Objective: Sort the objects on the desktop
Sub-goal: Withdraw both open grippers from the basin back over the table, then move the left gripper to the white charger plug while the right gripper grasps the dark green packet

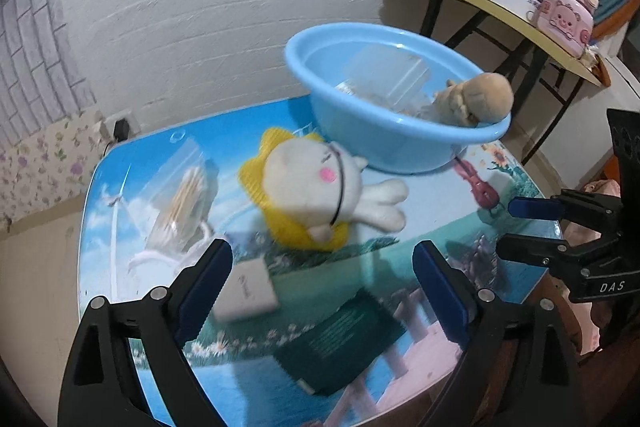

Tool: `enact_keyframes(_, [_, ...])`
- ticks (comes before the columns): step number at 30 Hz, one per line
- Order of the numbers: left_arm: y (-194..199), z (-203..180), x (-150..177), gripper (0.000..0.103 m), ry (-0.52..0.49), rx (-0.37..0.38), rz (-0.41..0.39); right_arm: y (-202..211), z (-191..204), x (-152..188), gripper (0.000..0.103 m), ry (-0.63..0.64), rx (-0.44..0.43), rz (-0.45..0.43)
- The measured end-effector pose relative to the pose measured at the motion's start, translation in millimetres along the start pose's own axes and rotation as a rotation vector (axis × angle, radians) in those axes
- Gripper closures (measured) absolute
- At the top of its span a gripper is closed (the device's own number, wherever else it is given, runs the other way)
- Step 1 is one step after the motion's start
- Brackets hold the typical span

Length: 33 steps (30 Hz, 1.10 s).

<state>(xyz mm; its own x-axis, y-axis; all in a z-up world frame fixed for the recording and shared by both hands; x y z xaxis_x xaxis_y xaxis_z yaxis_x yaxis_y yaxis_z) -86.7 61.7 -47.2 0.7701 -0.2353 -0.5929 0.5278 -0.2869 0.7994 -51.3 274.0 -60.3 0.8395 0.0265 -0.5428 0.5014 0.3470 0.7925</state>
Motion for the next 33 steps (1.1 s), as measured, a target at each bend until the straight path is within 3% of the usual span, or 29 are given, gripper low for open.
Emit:
enact_keyframes(8, [8, 26, 24, 0.011, 0.068, -0.023, 0.004, -14, 15, 11, 0.038, 0.009, -0.008, 0.049])
enact_keyframes(19, [3, 42, 49, 0.011, 0.089, -0.009, 0.046, -28, 27, 16, 0.038, 0.018, 0.007, 0.088])
enact_keyframes(33, [-26, 53, 37, 0.011, 0.100, 0.015, 0.046, -42, 30, 14, 0.038, 0.021, 0.019, 0.127])
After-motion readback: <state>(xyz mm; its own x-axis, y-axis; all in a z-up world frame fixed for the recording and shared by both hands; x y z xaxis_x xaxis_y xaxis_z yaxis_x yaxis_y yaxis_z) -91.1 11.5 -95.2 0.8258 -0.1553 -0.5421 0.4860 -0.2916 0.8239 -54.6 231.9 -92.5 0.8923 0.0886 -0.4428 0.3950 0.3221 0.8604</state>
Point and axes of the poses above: each gripper's, at about its wrist camera, not at the fingertips, and y roughly against the way its jaws point, z to its left, x to its underside, the point moved 2 cm from there along -y, roughly the way its jaws point
